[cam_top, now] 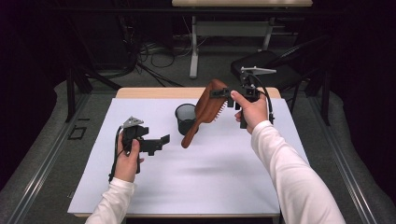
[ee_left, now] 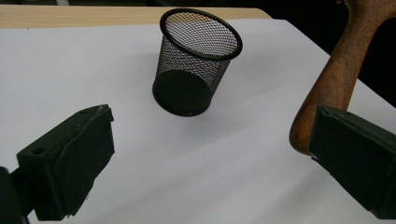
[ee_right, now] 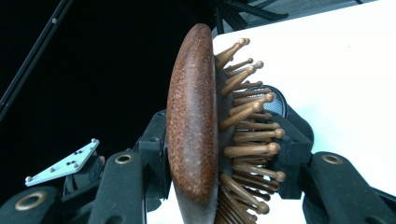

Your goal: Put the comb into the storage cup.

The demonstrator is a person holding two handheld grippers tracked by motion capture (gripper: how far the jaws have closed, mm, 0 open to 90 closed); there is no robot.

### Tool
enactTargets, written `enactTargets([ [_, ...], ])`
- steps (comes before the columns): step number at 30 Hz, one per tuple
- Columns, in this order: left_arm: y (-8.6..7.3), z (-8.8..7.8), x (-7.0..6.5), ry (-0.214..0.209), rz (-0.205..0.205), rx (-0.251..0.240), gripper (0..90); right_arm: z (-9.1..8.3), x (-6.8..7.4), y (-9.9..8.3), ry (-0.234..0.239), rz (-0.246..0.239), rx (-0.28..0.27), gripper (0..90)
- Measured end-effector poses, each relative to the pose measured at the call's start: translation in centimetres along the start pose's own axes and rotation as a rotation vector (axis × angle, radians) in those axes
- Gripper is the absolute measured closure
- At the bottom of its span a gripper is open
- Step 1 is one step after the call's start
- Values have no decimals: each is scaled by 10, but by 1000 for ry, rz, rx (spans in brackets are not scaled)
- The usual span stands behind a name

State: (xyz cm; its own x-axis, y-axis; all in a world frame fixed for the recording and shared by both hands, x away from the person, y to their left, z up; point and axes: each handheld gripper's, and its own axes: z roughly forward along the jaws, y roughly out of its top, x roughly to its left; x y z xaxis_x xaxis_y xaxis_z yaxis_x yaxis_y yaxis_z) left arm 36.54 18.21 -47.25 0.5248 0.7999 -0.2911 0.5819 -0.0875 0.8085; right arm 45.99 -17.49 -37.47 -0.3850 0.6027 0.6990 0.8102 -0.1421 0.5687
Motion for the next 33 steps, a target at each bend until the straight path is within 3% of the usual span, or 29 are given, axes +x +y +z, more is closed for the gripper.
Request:
enactTargets([
  [19,0,-4,4,7,-9,-8,3,4,8,19,-52,1,-63,494],
  [33,0,-3,5,5,-11,-10,3,10,11,26,-96,17,-144,494],
])
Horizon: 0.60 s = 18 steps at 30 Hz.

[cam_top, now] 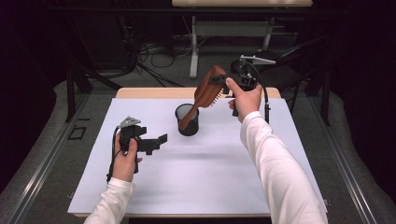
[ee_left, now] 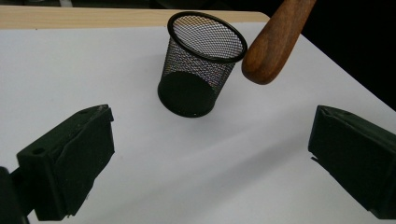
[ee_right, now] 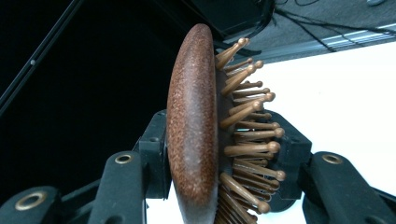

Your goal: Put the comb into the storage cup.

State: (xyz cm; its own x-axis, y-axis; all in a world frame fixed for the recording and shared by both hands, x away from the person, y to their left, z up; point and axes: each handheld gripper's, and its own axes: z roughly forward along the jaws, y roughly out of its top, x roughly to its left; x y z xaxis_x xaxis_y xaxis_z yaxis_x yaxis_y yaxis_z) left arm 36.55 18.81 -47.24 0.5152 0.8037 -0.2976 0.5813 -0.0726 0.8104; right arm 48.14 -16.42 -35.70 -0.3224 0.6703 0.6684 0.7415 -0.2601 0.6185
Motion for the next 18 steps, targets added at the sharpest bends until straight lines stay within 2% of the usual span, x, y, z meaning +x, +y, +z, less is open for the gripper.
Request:
enactTargets([
  [7,0,0,0,-3,-1,0,3,1,-3,2,-8,12,-31,494],
  [18,-1,1,0,-4,-1,2,3,-2,-1,2,-26,14,-116,494],
])
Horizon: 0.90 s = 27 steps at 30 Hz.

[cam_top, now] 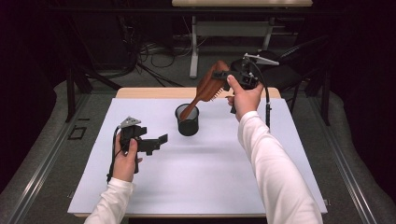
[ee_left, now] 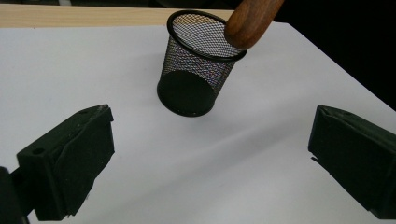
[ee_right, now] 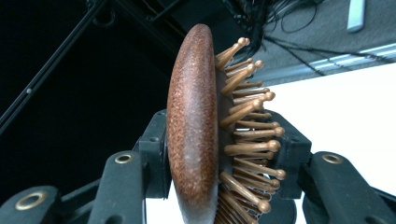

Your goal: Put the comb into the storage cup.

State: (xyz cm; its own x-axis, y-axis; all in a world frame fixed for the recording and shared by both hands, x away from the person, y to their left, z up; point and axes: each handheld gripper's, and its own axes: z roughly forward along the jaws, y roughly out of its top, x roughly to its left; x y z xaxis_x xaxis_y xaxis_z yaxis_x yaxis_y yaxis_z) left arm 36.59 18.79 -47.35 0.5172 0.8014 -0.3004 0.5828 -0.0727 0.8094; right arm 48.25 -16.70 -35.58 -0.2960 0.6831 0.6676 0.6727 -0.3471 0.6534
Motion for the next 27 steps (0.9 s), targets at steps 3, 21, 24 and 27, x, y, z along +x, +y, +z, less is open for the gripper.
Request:
enactTargets([
  [3,0,0,0,-2,-4,0,3,-1,1,0,-9,-5,-28,494],
  [21,-1,2,0,-2,-3,4,3,-5,-6,-6,-64,-32,-141,495],
  [24,-1,2,0,-3,-2,3,3,-4,-7,-8,-73,-33,-153,495],
  [27,-1,2,0,-4,-4,2,3,-3,-8,-10,-83,-41,-159,495],
])
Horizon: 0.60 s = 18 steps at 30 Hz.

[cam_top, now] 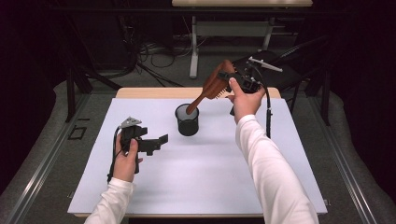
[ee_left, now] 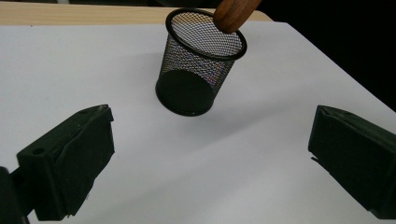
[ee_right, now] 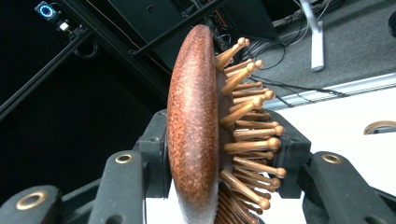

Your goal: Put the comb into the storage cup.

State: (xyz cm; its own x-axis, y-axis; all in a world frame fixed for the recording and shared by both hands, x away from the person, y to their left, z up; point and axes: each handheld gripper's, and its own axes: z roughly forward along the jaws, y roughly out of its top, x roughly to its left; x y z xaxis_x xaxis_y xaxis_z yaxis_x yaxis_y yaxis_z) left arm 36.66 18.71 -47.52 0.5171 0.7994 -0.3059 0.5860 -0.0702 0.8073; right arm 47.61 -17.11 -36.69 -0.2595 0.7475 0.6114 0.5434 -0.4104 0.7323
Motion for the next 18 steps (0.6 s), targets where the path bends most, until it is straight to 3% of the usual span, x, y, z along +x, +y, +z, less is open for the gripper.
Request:
enactTargets([
  [18,-1,1,2,-6,-9,3,3,12,-1,-10,-28,-5,3,497],
])
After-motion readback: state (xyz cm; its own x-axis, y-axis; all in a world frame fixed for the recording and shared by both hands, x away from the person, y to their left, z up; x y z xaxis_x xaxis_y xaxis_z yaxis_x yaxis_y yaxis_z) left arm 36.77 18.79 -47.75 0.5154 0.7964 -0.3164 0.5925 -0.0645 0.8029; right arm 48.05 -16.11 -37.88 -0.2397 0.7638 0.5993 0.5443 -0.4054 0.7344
